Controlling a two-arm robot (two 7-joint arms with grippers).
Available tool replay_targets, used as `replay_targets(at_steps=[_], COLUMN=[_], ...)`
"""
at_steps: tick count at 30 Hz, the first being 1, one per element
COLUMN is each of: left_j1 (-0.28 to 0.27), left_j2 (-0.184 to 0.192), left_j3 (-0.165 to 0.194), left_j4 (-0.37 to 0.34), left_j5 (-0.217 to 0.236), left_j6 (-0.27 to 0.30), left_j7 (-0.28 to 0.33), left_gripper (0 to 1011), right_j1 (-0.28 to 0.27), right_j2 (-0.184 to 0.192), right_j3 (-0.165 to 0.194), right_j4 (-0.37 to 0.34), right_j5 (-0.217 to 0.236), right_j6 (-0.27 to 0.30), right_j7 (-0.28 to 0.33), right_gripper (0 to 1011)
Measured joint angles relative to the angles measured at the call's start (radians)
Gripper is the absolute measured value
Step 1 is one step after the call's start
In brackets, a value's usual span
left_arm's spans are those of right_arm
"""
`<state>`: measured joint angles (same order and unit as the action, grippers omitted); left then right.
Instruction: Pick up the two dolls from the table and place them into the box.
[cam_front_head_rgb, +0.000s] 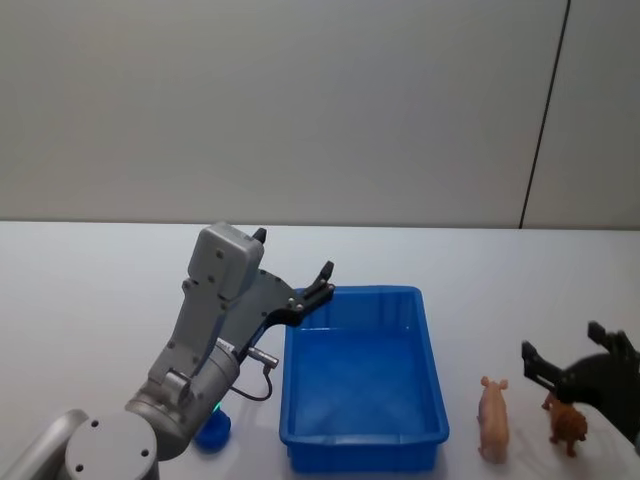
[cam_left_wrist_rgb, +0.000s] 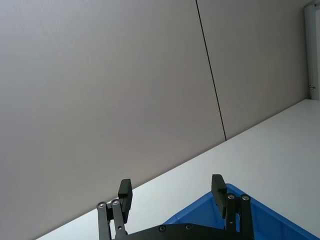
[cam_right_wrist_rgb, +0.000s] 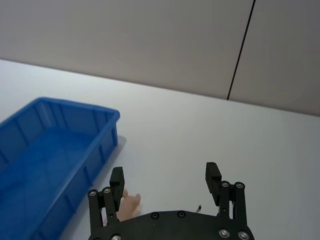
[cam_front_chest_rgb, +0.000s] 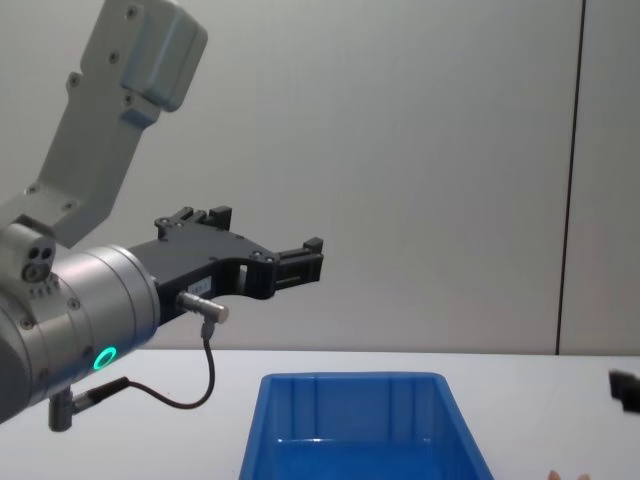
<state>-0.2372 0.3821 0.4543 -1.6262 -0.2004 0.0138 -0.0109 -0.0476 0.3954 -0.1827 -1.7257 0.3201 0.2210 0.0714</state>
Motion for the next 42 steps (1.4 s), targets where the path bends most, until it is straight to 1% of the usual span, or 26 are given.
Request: replay_targets(at_steps=[6,11,30,34,35,37,39,40,41,42], left_j1=[0.000,0.000,0.000,0.000,0.000,0.000,0.000,0.000,0.000,0.000], left_j2=[0.000,0.000,0.000,0.000,0.000,0.000,0.000,0.000,0.000,0.000], left_j3=[0.000,0.000,0.000,0.000,0.000,0.000,0.000,0.000,0.000,0.000], left_j4=[0.000,0.000,0.000,0.000,0.000,0.000,0.000,0.000,0.000,0.000], left_j5=[0.000,0.000,0.000,0.000,0.000,0.000,0.000,0.000,0.000,0.000], left_j6=[0.000,0.000,0.000,0.000,0.000,0.000,0.000,0.000,0.000,0.000], left_j7=[0.000,0.000,0.000,0.000,0.000,0.000,0.000,0.000,0.000,0.000], left_gripper=[1002,1001,1001,1001,1002,1001,1001,1001,1001,1001], right_j1=[-0.015,-0.018,0.010,0.013,0.013,0.013,0.013,0.012,0.012,0.011], right_j2=[0.009,0.008,-0.021,-0.024,-0.025,-0.025,-0.025,-0.025,-0.025,-0.025], right_j3=[0.003,0.003,-0.014,-0.014,-0.014,-0.013,-0.013,-0.012,-0.011,-0.010], right_j4=[0.013,0.032,0.123,0.132,0.134,0.136,0.137,0.137,0.137,0.137], right_j5=[0.000,0.000,-0.037,-0.038,-0.037,-0.037,-0.033,-0.032,-0.030,-0.029], right_j6=[0.041,0.064,0.131,0.138,0.141,0.144,0.147,0.148,0.150,0.150], right_j7=[-0.001,-0.001,0.000,0.000,0.000,0.000,0.000,0.000,0.000,0.000], right_gripper=[1001,1001,1001,929,886,856,782,764,708,688])
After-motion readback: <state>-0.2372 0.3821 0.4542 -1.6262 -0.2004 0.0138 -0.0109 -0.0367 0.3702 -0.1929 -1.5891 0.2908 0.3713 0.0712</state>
